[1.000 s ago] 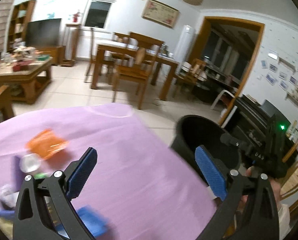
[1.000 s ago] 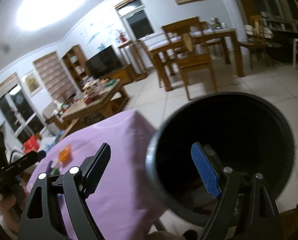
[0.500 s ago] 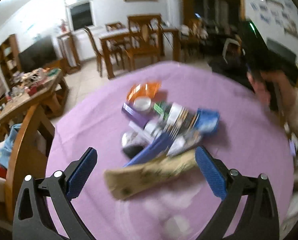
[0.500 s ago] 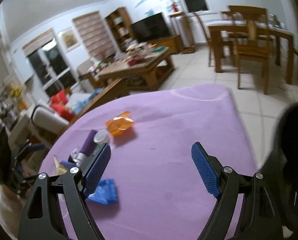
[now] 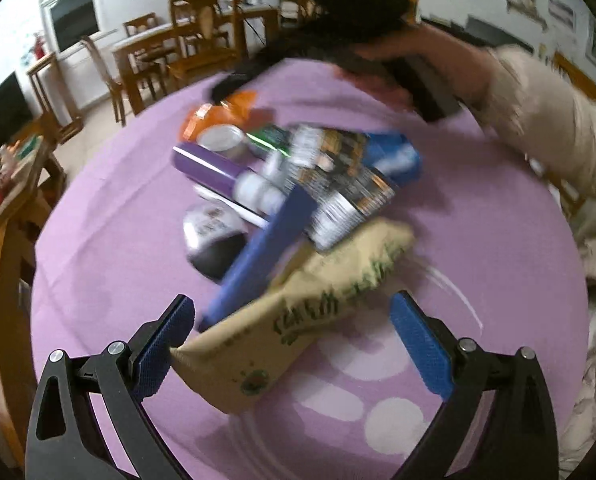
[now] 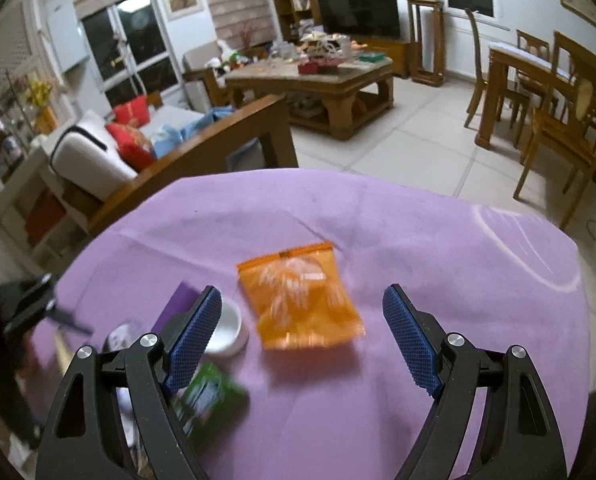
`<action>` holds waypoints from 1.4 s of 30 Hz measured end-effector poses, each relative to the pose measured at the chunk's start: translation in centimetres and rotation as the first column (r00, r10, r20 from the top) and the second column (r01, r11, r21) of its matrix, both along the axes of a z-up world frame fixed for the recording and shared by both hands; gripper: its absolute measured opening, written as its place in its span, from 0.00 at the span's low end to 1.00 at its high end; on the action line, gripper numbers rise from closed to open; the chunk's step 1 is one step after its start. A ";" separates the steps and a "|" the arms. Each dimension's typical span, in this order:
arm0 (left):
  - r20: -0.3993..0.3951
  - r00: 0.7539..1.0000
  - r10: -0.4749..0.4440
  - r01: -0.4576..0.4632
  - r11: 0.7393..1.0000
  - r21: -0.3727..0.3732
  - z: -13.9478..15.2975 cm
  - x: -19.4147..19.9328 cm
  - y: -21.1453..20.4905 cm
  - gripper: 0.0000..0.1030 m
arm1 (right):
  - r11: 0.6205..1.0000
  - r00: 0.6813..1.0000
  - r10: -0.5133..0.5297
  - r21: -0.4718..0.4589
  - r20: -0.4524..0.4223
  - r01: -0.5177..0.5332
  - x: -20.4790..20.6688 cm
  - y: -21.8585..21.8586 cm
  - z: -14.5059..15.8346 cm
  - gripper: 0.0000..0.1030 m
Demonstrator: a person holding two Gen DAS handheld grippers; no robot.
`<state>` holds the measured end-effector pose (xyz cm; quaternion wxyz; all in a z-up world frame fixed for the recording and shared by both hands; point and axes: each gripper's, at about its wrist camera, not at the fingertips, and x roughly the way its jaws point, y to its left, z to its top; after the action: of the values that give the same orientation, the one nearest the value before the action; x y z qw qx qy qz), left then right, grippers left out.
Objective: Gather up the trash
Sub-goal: 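Grasp the tan paper bag with the left tool while the right tool grasps the orange snack packet, then carry the paper bag and orange packet over the black bin and open both tools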
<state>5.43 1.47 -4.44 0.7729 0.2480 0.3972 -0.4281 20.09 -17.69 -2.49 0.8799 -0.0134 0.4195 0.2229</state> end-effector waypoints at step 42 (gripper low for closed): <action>-0.014 0.910 0.415 -0.415 0.907 -0.075 0.5 -7.6 1.2 0.53 | 0.976 1.000 0.000 0.219 -0.017 0.003 -14.0 -5.8 -0.7 0.43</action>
<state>-2.14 2.65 -3.98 0.8555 0.1285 0.4235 -0.2687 6.12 -23.47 -3.20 0.8726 0.0856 0.3998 0.2671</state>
